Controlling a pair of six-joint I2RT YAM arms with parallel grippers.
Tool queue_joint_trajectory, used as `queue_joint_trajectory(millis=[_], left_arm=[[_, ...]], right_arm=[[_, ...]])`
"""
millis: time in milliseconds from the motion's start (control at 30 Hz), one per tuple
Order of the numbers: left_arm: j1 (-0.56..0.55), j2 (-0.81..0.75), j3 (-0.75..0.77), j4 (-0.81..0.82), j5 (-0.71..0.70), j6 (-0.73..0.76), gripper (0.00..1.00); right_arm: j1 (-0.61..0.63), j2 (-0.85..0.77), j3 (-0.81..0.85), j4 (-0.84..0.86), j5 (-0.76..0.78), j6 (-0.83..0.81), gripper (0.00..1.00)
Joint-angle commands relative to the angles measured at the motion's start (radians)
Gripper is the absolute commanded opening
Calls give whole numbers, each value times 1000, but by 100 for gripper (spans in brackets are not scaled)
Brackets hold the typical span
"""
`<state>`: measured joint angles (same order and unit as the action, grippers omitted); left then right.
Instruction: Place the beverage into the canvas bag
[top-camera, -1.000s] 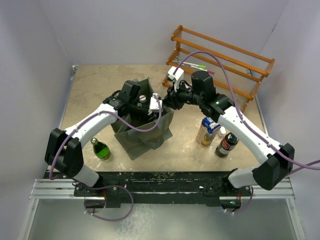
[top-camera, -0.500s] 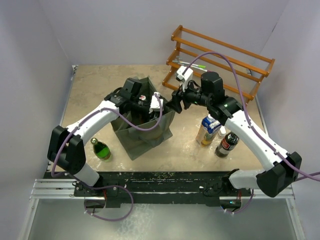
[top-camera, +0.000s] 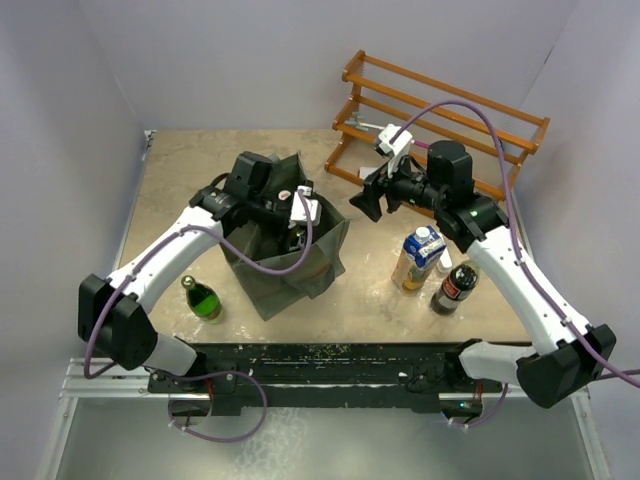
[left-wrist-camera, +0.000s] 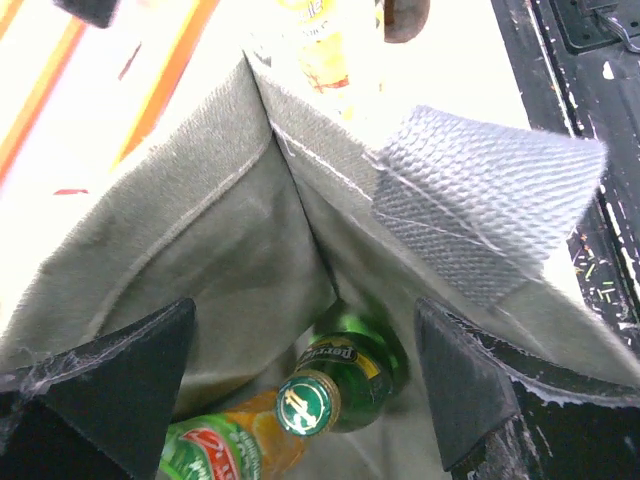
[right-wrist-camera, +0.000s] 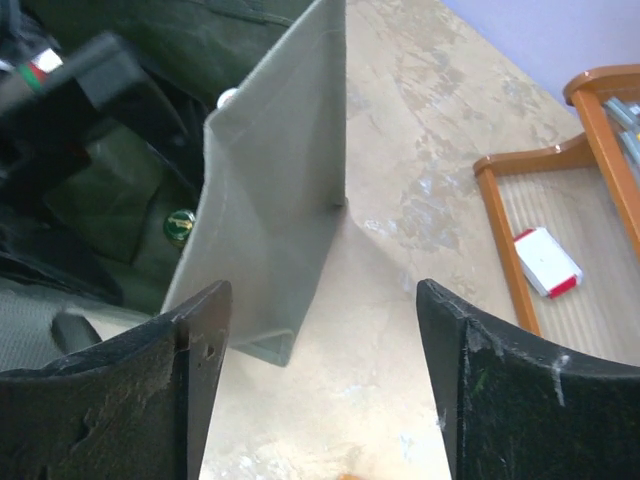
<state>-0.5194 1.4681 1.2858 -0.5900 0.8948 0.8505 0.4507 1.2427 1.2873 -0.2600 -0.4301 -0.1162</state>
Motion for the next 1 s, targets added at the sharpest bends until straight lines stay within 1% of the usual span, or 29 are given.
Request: queue_joint_trajectory(millis=[0,100,200,267,367,433,500,533,733,900,967], left_arm=[[-5,-83,55,-13,-5,47,95],[-5,-115,76,-26,-33,40,100],[-5,-150,101,-30,-89,19,99],[-5,-167,127,-62,-135,19,99],[-5,-181,181,-129,-209,24,99],[-5,-200,200,-150,-250,24,99],[-4,-222,207,-159,-283,25,99],[-4,-228,212,-167,-297,28,99],[-1,-255,223,-189,-371,48,99],[8,-266,227,-185,-373,39,99],[14,-269,225,-183,-372,31,99]], right_arm=[[-13,-68,16,-74,39,-94,78],[-14,-106,9,-160,130,-201,80],[-14,-147,-11,-275,212,-297,84],[-16,-170,-28,-336,265,-318,88],[-44,-222,-70,-369,311,-321,91],[-73,-259,-95,-376,321,-319,93],[-104,-282,-106,-402,320,-318,99],[-114,-288,-112,-418,322,-315,100],[-130,-294,-160,-510,331,-335,100],[-129,-242,-175,-564,284,-339,100],[-129,-224,-183,-564,296,-341,99]])
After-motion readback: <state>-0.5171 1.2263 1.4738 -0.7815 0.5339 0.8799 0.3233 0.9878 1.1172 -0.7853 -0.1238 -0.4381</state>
